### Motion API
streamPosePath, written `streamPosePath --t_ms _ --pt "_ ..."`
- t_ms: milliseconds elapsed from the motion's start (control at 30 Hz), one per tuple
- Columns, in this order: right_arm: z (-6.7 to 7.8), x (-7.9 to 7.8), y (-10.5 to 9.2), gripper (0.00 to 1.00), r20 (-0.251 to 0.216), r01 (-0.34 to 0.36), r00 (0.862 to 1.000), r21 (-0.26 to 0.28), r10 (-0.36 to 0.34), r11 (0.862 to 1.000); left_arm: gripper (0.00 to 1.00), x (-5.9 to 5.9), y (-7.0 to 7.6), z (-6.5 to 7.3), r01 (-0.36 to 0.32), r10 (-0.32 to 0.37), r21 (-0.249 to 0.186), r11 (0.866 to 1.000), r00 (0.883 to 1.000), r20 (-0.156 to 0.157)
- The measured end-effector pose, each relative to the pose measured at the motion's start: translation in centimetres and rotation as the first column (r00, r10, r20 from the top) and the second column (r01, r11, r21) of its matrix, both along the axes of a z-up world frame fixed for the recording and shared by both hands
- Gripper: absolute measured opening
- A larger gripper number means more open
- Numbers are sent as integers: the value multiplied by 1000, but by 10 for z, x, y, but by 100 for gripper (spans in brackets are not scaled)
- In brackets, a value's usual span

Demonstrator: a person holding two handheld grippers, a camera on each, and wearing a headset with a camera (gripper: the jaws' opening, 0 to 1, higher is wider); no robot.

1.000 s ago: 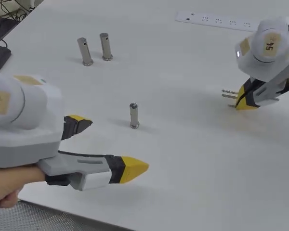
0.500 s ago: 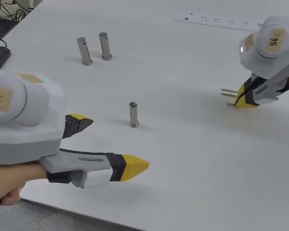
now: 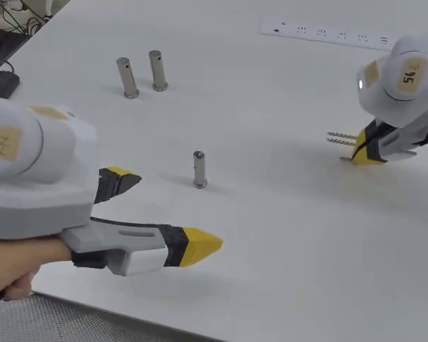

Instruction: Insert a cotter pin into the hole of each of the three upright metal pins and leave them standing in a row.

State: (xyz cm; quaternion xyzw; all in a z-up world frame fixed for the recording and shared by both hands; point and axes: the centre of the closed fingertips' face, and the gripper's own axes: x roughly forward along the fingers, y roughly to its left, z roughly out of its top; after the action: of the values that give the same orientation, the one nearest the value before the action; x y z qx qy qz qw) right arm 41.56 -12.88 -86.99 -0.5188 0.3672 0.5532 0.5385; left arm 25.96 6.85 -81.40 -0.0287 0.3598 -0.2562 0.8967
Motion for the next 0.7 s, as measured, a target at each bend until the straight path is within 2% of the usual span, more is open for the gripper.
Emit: streamPosePath --t_ms 200,700 --pt "3 -3 -3 1 22 -6 1000 -1 6 1000 82 0 0 4 7 -7 2 1000 1000 11" --pt "23 -20 9 1 100 -37 995 70 29 997 79 10 -9 20 58 -58 9 998 997 52"
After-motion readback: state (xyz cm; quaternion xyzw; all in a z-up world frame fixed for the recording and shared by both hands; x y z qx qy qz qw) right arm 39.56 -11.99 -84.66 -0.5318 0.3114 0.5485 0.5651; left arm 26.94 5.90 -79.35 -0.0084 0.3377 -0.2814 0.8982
